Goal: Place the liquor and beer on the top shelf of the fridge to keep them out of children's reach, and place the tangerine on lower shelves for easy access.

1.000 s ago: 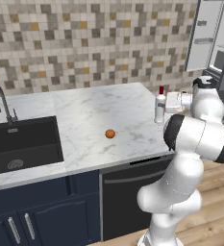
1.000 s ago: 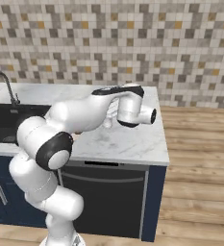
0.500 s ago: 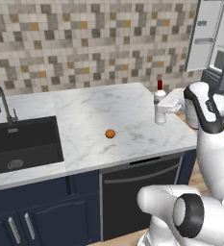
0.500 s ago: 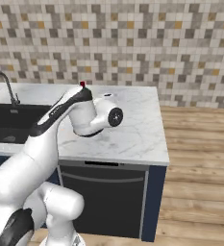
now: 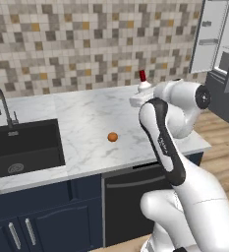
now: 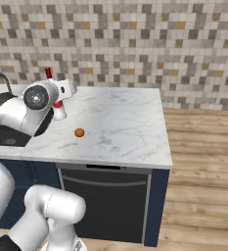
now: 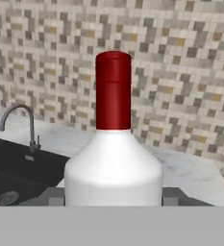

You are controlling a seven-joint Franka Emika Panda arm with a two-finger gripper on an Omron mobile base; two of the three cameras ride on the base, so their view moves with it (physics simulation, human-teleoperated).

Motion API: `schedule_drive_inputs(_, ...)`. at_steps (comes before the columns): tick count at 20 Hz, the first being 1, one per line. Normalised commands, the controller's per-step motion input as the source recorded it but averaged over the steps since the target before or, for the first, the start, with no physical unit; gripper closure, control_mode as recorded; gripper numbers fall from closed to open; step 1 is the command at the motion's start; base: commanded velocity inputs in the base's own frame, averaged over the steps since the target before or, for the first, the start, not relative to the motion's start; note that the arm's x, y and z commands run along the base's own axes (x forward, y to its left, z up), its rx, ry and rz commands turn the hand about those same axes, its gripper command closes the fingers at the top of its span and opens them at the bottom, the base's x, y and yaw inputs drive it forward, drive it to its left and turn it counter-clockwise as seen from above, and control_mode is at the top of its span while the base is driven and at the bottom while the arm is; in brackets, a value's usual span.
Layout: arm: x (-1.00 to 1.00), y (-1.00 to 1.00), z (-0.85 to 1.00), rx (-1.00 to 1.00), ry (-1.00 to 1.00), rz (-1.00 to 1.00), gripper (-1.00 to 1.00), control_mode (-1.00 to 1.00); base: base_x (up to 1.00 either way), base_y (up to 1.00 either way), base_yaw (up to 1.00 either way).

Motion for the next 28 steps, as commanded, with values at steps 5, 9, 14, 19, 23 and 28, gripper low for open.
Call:
schedule_drive_inputs(5,-0.49,0.20,0.48,-0.02,0.06,-0.25,1.00,-1.00,0.00,0.00,0.00)
schedule_drive_inputs(9,-0.42,0.00,0.07,0.03,0.00,-0.27,1.00,-1.00,0.00,0.00,0.00)
schedule_drive_inputs(14,-0.22,-0.19,0.00,0.06,0.00,-0.16,1.00,-1.00,0.00,0.00,0.00)
schedule_drive_inputs(19,-0.10,-0.18,0.00,0.02,0.00,0.00,1.00,-1.00,0.00,0.00,0.00)
schedule_drive_inputs(23,-0.03,-0.02,0.11,0.00,0.00,0.00,1.00,-1.00,0.00,0.00,0.00)
schedule_drive_inputs(28,-0.07,-0.03,0.15,0.00,0.00,0.00,1.00,-1.00,0.00,0.00,0.00)
